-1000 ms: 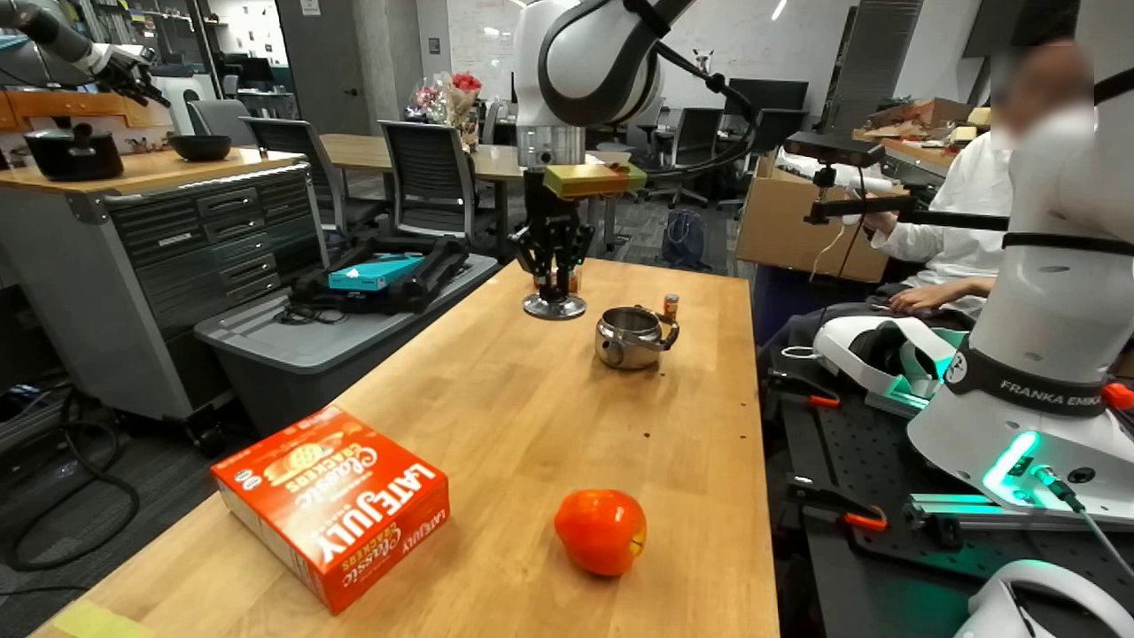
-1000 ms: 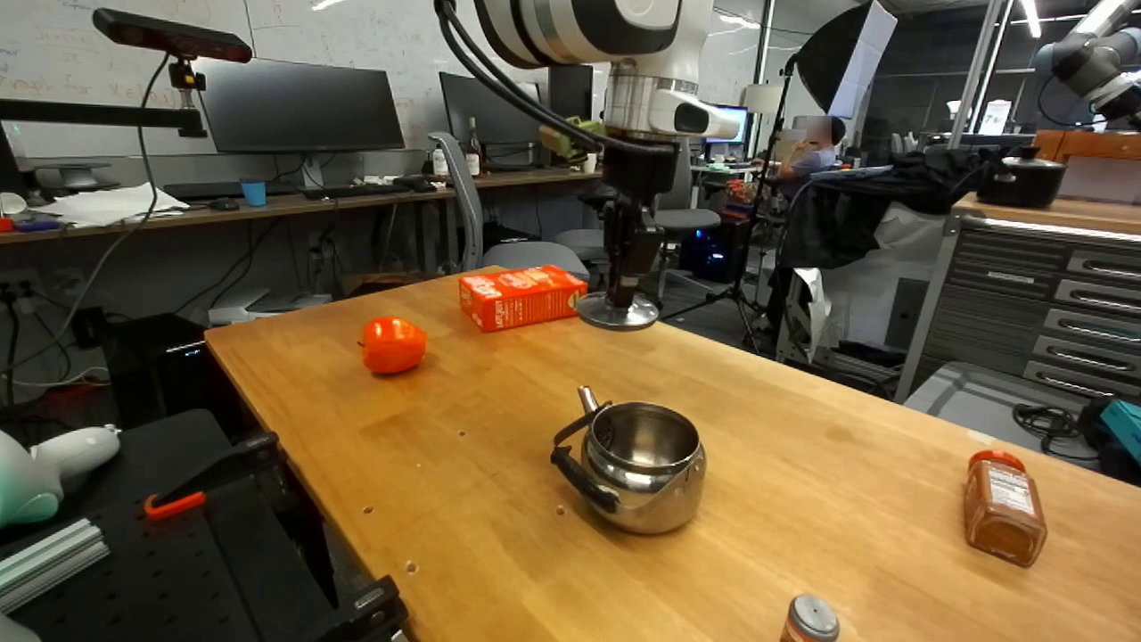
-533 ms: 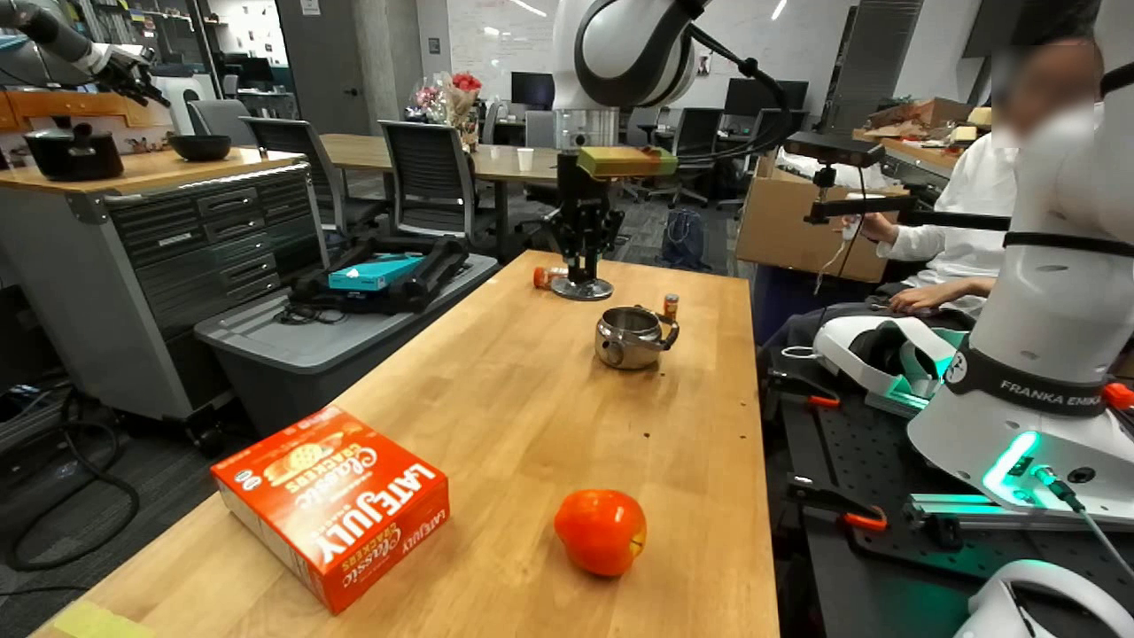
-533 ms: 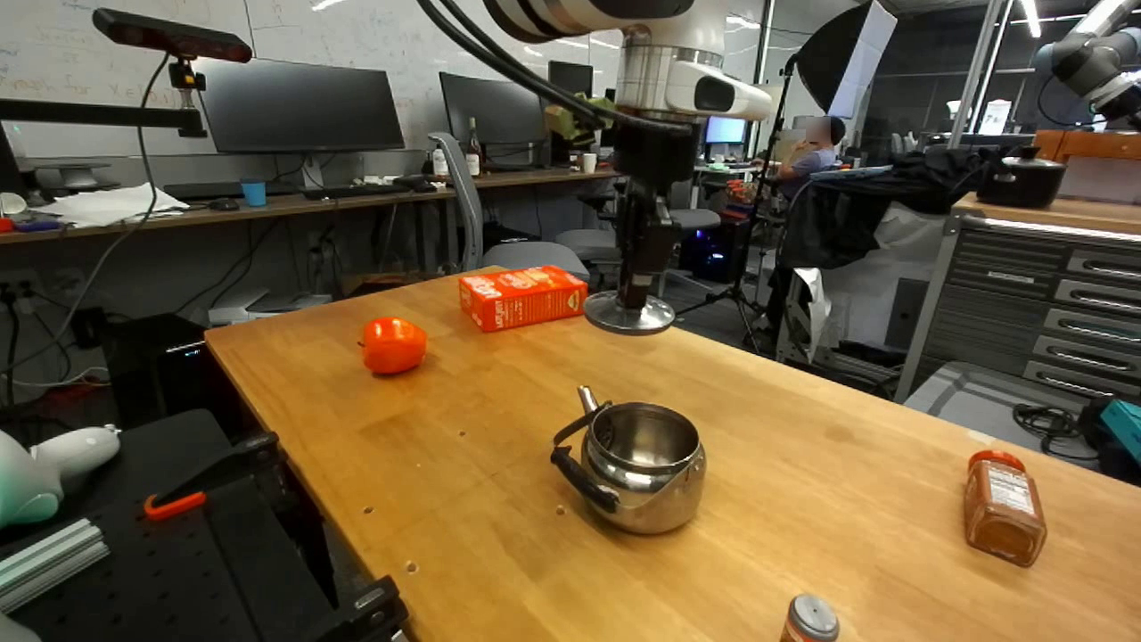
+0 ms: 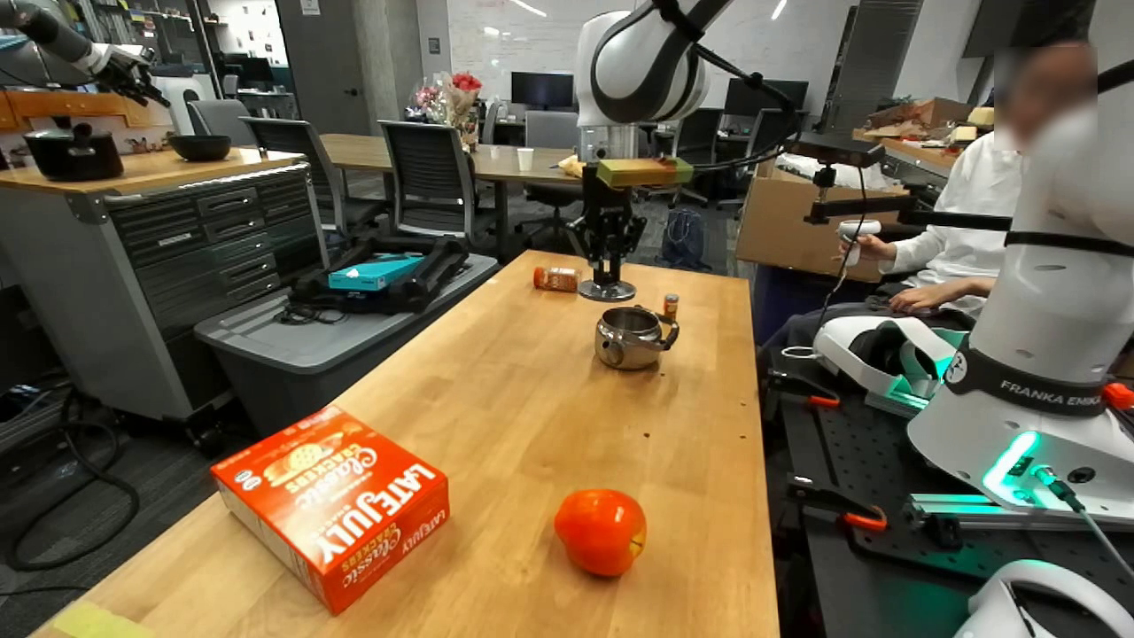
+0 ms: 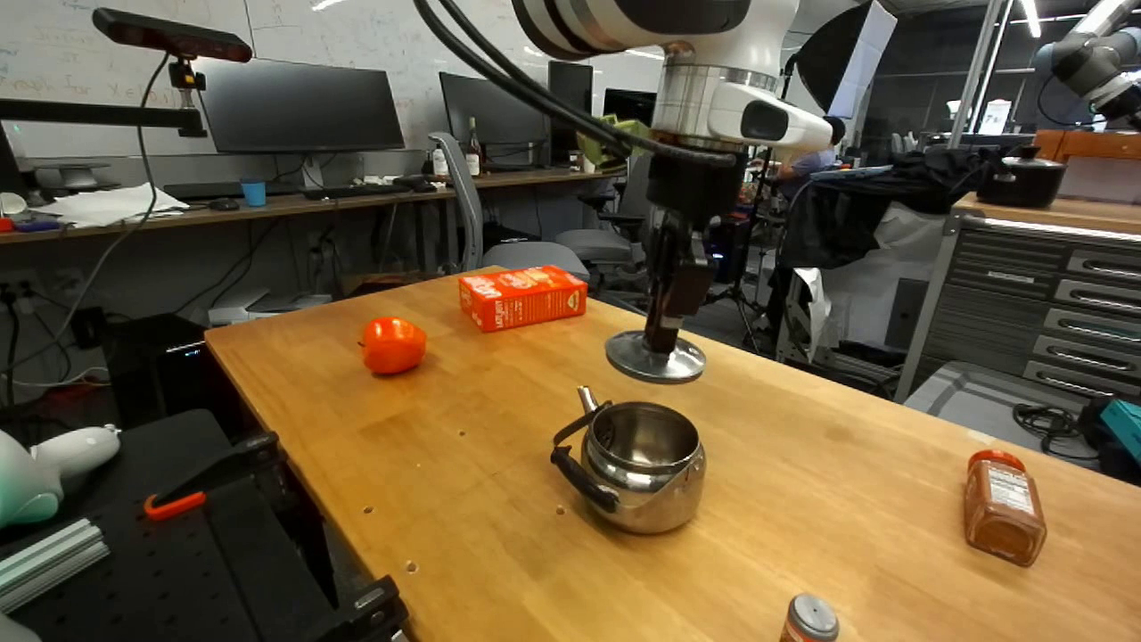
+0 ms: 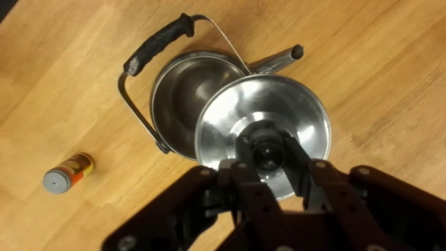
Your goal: Put the lid on the kettle
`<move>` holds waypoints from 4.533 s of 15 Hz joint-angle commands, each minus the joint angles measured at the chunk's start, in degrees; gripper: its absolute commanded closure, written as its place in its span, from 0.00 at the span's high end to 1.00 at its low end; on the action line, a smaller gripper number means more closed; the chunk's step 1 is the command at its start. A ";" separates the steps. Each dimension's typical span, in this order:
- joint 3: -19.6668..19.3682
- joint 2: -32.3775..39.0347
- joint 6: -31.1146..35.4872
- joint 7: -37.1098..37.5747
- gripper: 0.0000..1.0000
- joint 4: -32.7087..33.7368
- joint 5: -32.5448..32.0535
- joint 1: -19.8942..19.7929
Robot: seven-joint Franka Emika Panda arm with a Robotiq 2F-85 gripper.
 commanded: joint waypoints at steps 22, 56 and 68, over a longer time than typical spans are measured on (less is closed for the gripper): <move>-3.04 4.55 2.19 -0.13 0.07 -2.42 -7.79 -0.12; 3.80 -9.23 1.60 -8.08 1.00 -10.29 -2.90 1.46; 8.25 -18.34 -11.51 -10.88 1.00 -8.28 -10.60 3.67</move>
